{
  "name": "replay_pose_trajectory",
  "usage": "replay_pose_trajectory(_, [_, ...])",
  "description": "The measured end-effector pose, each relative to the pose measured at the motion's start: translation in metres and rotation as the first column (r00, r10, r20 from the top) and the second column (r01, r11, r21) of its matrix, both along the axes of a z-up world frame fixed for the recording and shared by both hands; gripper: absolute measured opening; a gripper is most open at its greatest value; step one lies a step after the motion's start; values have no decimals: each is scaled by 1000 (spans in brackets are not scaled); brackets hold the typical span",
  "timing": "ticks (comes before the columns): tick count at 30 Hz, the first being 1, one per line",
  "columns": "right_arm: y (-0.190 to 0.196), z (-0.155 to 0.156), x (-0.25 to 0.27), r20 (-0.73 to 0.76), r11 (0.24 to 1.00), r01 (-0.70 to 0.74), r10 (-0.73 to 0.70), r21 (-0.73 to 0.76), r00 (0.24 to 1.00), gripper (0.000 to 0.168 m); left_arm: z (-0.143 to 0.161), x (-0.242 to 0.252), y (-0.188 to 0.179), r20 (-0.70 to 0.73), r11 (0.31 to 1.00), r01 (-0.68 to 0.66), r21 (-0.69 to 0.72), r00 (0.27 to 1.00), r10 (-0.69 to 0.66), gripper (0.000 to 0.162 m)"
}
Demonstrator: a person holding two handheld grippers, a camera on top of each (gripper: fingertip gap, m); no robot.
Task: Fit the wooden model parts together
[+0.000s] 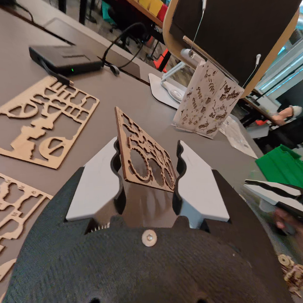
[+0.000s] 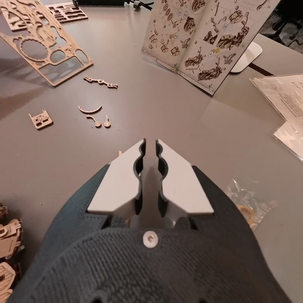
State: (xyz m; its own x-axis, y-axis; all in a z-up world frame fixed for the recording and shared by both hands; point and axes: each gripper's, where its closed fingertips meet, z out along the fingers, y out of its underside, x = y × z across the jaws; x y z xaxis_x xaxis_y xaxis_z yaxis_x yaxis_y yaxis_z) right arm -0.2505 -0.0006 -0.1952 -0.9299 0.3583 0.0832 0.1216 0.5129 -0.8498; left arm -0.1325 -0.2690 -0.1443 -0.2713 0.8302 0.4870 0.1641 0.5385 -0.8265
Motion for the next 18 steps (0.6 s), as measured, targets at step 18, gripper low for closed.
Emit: replay_pose_trajectory(18, [-20, 24, 37, -26, 979, -173, 172, -108, 985, 21, -44, 8, 12, 442, 959, 218, -181, 889, -119, 93])
